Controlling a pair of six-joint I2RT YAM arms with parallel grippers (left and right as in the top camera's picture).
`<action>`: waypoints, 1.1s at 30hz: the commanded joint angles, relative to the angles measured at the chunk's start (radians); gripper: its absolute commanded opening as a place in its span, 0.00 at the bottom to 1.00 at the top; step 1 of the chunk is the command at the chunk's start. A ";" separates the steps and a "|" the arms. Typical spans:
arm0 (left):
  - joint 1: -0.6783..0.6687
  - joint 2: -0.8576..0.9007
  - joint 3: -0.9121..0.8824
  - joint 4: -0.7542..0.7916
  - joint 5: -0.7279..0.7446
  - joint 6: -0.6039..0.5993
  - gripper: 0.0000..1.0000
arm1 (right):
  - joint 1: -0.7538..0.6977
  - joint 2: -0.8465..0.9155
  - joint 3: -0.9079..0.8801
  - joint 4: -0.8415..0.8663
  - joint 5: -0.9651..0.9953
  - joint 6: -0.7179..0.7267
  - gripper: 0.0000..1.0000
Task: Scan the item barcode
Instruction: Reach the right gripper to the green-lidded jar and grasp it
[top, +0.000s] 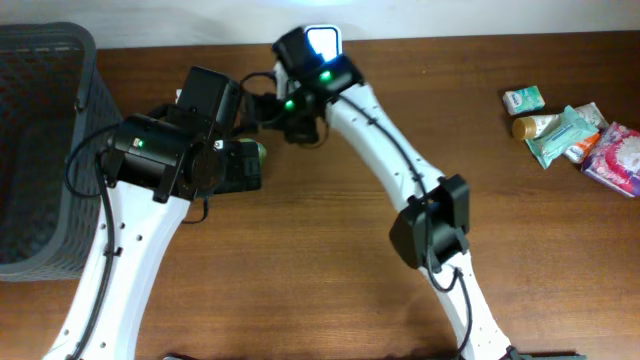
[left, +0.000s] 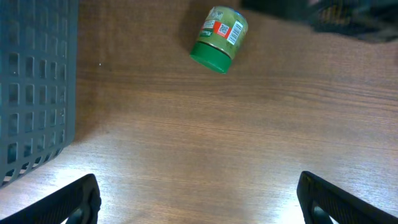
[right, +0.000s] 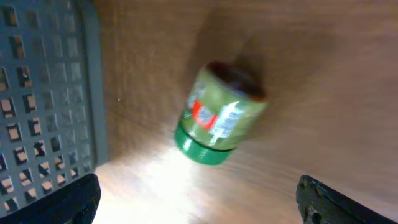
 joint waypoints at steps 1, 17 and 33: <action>0.002 -0.003 -0.001 -0.001 -0.010 0.002 0.99 | 0.040 0.040 0.011 0.011 0.058 0.166 0.99; 0.002 -0.003 -0.001 -0.001 -0.010 0.002 0.99 | 0.114 0.177 0.006 0.125 0.132 0.340 0.99; 0.002 -0.002 -0.001 -0.001 -0.010 0.002 0.99 | 0.035 0.185 0.006 -0.126 0.344 0.138 0.89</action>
